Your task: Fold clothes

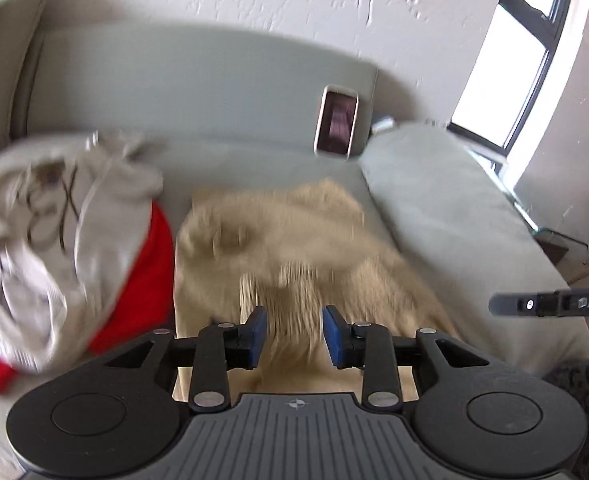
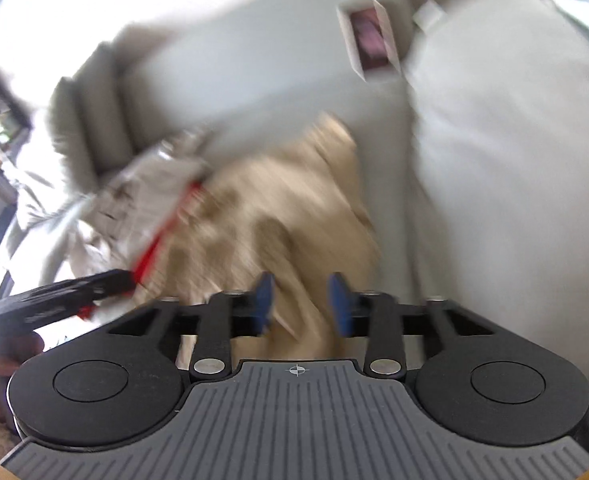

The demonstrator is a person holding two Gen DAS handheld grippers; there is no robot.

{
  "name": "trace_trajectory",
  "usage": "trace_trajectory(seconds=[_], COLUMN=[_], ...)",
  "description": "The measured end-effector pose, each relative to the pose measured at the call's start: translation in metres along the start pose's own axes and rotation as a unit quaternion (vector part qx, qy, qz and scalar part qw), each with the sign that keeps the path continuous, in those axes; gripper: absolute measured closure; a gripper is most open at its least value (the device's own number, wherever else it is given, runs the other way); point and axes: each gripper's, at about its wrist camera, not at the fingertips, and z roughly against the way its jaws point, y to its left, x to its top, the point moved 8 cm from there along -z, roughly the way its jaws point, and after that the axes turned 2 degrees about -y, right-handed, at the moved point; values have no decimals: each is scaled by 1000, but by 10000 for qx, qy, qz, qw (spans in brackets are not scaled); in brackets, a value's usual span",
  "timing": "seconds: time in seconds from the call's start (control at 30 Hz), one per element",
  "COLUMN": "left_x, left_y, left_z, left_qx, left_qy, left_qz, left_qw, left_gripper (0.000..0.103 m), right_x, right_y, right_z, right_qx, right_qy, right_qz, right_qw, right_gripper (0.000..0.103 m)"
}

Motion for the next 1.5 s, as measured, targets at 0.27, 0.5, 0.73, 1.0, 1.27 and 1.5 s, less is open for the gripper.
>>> trace_trajectory(seconds=[0.27, 0.5, 0.73, 1.0, 1.27, 1.5], left_x=[12, 12, 22, 43, 16, 24], left_y=[-1, 6, 4, -44, -61, -59], left_z=[-47, -82, -33, -44, -126, -141], left_qx=[17, 171, -125, -790, -1015, -1178], left_qy=[262, 712, 557, 549, 1249, 1761], left_qz=[-210, -7, 263, 239, 300, 147], left_qw=[9994, 9973, 9980, 9951, 9865, 9772], left_gripper=[82, 75, 68, 68, 80, 77], right_x=[-5, -19, 19, 55, 68, 75], right_y=[49, 23, 8, -66, -133, -146], right_z=[-96, -131, -76, -98, -188, -242], right_qx=[-285, -818, -37, 601, 406, 992], right_qy=[385, 725, 381, 571, 603, 771], right_qz=[1396, 1491, 470, -1571, -2312, -2514], right_qw=[9890, 9828, 9982, 9841, 9702, 9597], right_gripper=[85, 94, 64, 48, 48, 47])
